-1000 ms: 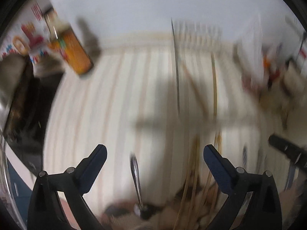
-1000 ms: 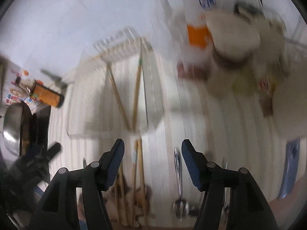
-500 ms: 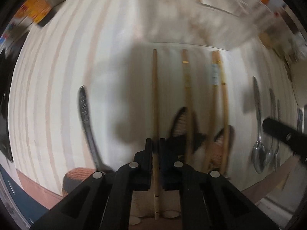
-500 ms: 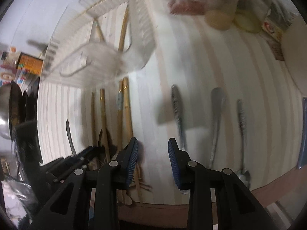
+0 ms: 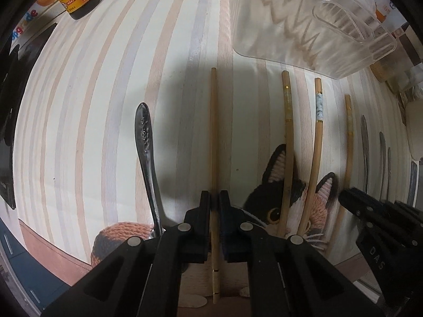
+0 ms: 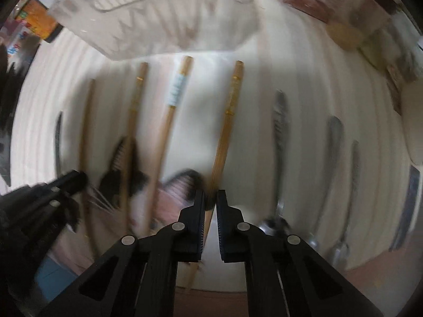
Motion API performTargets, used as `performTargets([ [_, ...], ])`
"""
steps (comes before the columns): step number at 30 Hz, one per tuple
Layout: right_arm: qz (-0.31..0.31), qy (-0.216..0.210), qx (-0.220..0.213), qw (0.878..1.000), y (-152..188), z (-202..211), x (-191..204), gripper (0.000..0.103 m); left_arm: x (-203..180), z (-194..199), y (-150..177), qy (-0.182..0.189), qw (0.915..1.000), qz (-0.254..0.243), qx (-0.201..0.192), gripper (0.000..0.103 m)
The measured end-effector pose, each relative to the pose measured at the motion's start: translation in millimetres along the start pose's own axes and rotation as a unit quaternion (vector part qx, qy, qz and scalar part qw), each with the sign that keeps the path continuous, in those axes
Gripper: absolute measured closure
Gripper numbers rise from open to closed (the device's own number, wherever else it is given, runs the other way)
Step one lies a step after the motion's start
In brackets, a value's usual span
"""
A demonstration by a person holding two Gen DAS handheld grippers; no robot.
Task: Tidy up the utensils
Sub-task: 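Return both grippers to the chopsticks and close each on one chopstick, then carry both chopsticks into the clear basket and open both grippers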
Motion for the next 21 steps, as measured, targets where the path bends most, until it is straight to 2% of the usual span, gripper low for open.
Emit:
performTargets([
  [9,-0.005,0.001,0.01,1.0,7,0,-23,0.094,9,-3,11,0.013,0.9999,0.004,-0.006,0.093],
  [15,-0.007,0.005,0.006,1.0,4,1,-26,0.094,8,-1,10,0.006,1.0,0.004,-0.007,0.093],
  [16,-0.006,0.007,0.005,1.0,3,0,-22,0.094,6,-1,11,0.005,0.9999,0.005,-0.008,0.098],
  [18,0.004,0.015,-0.001,1.0,6,2,-12,0.094,3,-1,13,-0.003,0.9999,0.009,-0.01,0.099],
  [21,-0.002,0.008,-0.014,1.0,13,3,-10,0.096,0,12,16,-0.019,0.9994,0.012,-0.027,0.099],
])
Point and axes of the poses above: each gripper's, at about its wrist camera, not at the fingertips, and z roughly against the way its jaws point, x to its left, y to its underside, the point moved 1 cm from there along -z, roughly the way its jaws point, and after that the axes turned 7 degrees about -z, right-handed, at the moved point
